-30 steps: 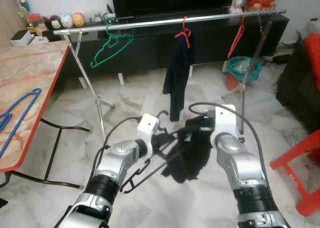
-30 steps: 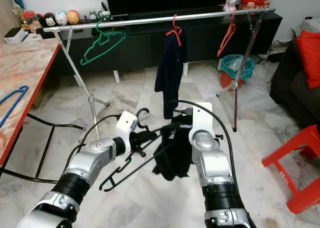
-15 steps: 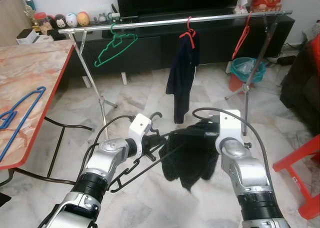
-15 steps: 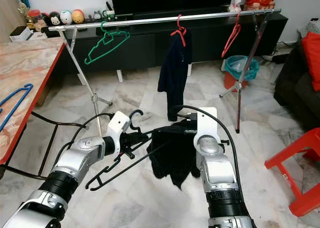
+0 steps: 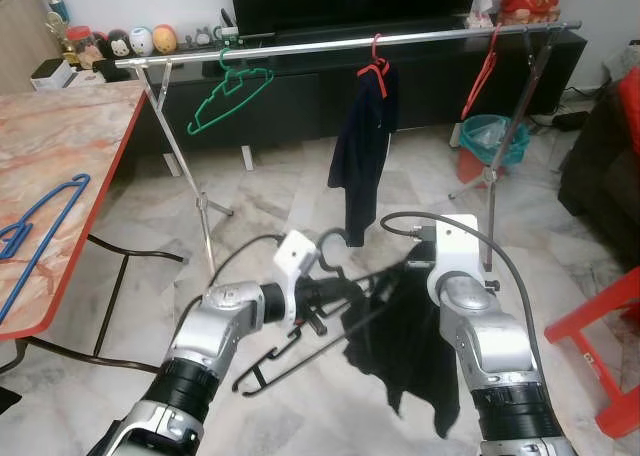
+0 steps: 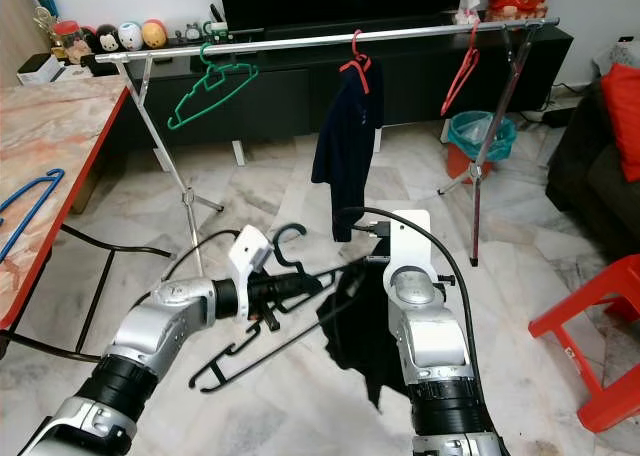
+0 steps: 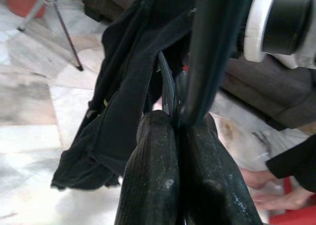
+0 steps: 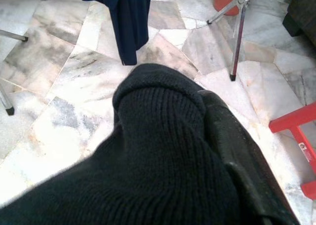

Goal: Hang hanger

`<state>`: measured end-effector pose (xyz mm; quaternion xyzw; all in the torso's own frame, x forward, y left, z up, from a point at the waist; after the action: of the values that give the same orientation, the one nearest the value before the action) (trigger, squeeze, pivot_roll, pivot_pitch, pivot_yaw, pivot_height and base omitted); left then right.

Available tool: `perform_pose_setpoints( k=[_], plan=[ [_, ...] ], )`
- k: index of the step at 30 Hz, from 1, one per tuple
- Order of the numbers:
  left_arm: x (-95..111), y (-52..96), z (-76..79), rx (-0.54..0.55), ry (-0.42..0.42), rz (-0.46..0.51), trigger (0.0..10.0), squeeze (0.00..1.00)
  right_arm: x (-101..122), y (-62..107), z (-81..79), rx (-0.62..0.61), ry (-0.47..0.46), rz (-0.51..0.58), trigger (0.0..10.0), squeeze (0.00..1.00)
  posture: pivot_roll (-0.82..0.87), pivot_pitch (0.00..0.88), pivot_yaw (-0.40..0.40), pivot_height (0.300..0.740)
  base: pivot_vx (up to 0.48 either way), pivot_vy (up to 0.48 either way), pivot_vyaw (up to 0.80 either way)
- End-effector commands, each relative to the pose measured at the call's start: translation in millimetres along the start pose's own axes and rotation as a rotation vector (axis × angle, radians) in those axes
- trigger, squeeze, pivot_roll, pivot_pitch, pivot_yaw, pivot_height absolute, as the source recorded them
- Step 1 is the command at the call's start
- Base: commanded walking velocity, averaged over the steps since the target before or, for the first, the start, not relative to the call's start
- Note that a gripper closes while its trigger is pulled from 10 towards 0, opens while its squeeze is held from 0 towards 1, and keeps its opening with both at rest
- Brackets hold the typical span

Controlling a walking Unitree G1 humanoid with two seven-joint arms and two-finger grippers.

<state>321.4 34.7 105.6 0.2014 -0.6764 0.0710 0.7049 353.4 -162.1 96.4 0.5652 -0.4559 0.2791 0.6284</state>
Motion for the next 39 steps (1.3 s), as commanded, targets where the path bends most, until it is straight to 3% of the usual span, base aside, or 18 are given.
perform_pose_setpoints(
  k=[1,14,19,26,32,39],
  plan=[
    [10,0.0,3.9,-0.030,-0.021,0.028,10.0,0.00,18,6.3,-12.3,0.038,-0.010,0.058,10.0,0.00,-0.06,0.000,0.039,0.740,0.000,0.000,0.00],
    [0,-7.9,1.3,0.037,-0.023,-0.034,10.0,0.00,24,19.5,-42.2,0.119,-0.026,0.067,10.0,0.00,-0.06,0.000,0.042,0.740,0.000,0.000,0.00],
    [5,-11.6,-10.6,0.136,-0.018,-0.011,10.0,0.00,22,23.5,-44.7,0.123,-0.033,0.060,10.0,0.00,-0.07,0.000,0.042,0.740,0.000,0.000,0.00],
    [12,-14.6,-16.3,0.190,-0.022,0.012,10.0,0.00,21,33.9,-58.0,0.164,-0.050,0.043,10.0,0.00,-0.07,0.000,0.043,0.740,0.000,0.000,0.00],
    [10,-14.0,-28.7,0.278,-0.026,-0.011,10.0,0.00,20,39.4,-61.2,0.177,-0.056,0.033,10.0,0.00,-0.07,0.000,0.043,0.740,0.000,0.000,0.00],
    [7,-16.0,-10.2,0.134,-0.034,-0.013,10.0,0.00,17,47.3,-69.1,0.220,-0.054,0.015,10.0,0.00,-0.07,0.000,0.044,0.740,0.000,0.000,0.00]
  ],
)
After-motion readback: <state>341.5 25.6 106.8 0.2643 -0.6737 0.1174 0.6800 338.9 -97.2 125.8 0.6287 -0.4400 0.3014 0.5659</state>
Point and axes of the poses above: a point about 5 cm out from each wrist's last joint towards the gripper, its own y axis pointing back from the gripper into the wrist, its own x axis along the axis of the wrist's last joint, z = x × y, the point moved 4 cm from there along -y, pointing out of the wrist towards the gripper, and after that the axes turned 15 degrees about -y, right-handed, at the moved point
